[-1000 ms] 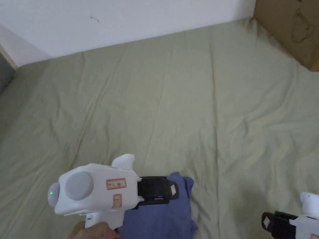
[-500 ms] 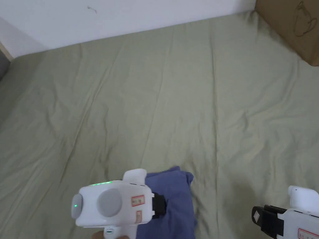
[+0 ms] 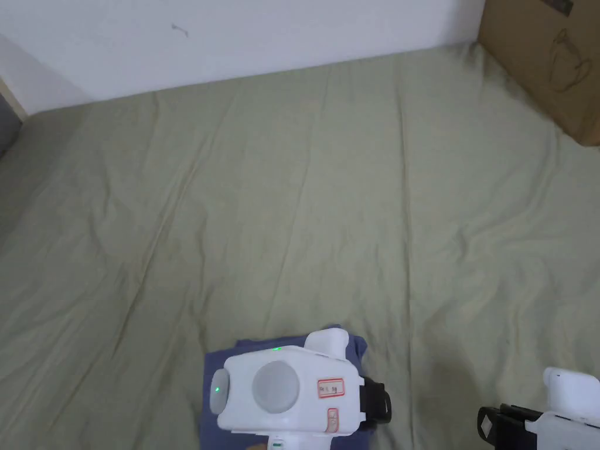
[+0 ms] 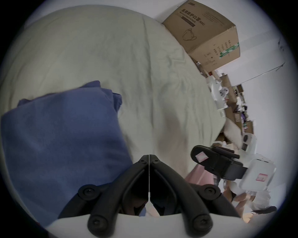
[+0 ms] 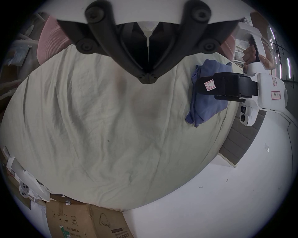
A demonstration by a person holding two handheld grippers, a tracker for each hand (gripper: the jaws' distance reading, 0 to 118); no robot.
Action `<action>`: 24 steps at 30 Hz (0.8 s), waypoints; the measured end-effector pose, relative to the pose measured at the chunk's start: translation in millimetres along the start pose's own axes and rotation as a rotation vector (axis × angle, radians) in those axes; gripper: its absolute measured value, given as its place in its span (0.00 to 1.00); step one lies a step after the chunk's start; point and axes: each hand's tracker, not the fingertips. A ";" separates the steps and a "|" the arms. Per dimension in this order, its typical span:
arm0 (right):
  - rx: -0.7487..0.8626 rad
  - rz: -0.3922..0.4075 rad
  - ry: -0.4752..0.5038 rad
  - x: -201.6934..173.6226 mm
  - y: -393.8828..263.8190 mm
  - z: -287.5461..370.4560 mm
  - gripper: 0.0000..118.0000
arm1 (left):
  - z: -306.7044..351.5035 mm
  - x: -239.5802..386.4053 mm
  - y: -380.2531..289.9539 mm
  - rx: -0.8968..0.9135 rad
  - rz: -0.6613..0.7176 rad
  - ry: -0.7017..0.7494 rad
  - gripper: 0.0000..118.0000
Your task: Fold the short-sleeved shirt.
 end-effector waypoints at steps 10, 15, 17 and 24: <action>0.066 0.231 0.091 -84.3 30.4 6.1 0.00 | 159.0 -114.3 -44.7 0.337 0.190 -0.116 0.00; 0.045 0.382 0.154 -151.2 32.9 -22.8 0.00 | 182.5 -175.2 -83.7 0.429 0.337 -0.169 0.00; -0.012 0.446 0.134 -170.5 26.7 -51.2 0.00 | 182.7 -187.3 -94.3 0.423 0.346 -0.162 0.00; -0.142 0.424 0.081 -168.6 4.1 -124.8 0.00 | 167.1 -212.6 -111.9 0.411 0.427 -0.235 0.03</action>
